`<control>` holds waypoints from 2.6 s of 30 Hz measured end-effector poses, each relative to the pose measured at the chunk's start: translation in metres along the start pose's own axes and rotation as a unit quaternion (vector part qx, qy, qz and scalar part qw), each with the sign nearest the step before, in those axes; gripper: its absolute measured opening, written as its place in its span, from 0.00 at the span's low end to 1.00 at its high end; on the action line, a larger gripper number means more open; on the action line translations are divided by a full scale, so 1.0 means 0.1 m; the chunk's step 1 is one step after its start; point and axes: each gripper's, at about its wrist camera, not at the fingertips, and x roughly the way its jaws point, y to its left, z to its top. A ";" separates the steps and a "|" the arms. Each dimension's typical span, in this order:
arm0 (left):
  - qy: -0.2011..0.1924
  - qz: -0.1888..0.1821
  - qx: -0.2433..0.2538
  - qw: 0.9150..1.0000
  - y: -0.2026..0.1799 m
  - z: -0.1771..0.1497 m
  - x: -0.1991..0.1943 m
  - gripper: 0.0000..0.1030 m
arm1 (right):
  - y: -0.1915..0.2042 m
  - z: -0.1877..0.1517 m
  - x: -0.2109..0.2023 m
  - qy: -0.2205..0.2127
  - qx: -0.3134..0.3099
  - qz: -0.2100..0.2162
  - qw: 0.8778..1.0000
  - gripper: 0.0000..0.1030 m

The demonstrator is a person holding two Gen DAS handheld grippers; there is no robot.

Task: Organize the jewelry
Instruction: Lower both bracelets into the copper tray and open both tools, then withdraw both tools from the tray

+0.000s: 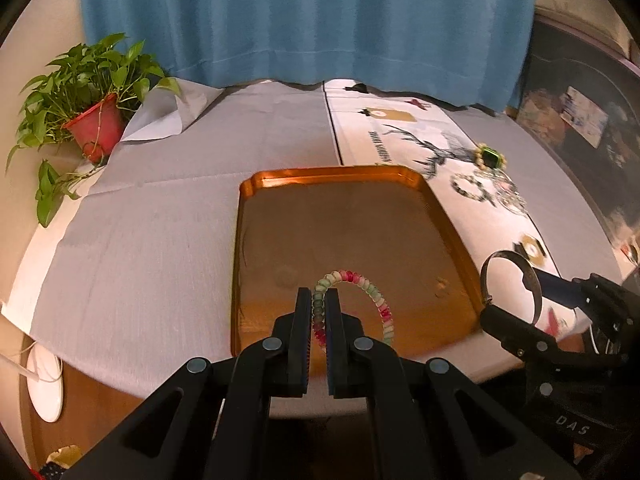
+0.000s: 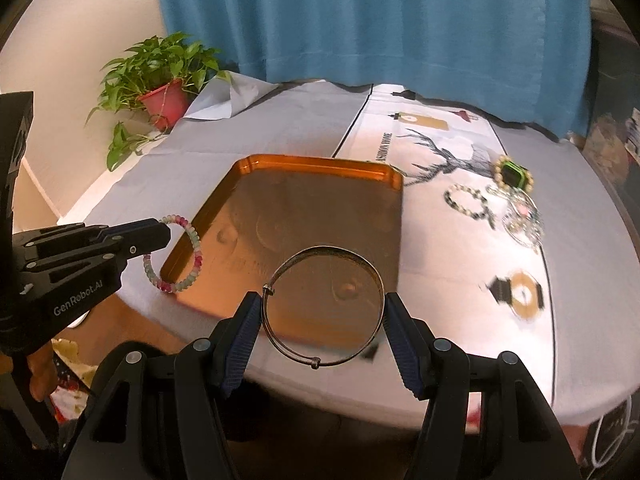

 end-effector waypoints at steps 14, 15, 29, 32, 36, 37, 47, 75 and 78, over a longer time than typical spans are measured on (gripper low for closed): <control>0.030 0.013 -0.016 0.999 0.22 0.24 0.73 0.04 | -0.11 0.34 0.83 0.025 0.002 0.008 1.000 0.60; 0.032 0.014 -0.017 0.999 0.24 0.25 0.76 0.04 | -0.10 0.35 0.87 0.026 0.001 0.008 1.000 0.60; 0.012 0.070 -0.003 0.997 0.30 0.22 0.76 0.99 | -0.09 0.32 1.06 0.051 -0.011 -0.026 0.998 0.83; 0.027 0.074 -0.004 0.997 0.29 0.12 0.63 0.99 | -0.14 0.21 0.84 0.048 0.003 -0.026 0.999 0.83; 0.029 0.074 -0.010 0.997 0.24 -0.13 0.28 0.99 | -0.10 0.01 0.33 0.017 0.002 -0.037 0.999 0.83; 0.027 0.074 -0.009 0.997 0.20 -0.21 0.16 0.99 | -0.08 -0.03 0.21 0.007 -0.002 -0.041 0.999 0.83; -0.013 0.073 -0.008 0.997 0.02 -0.69 -0.73 0.99 | 0.25 -0.38 -0.74 -0.052 -0.013 -0.052 0.997 0.83; -0.055 0.073 0.003 0.996 -0.10 -0.89 -1.33 0.99 | 0.43 -0.70 -1.38 -0.094 -0.014 -0.054 0.994 0.83; -0.049 0.073 0.005 0.996 -0.11 -0.87 -1.28 0.99 | 0.41 -0.70 -1.36 -0.094 -0.009 -0.054 0.994 0.83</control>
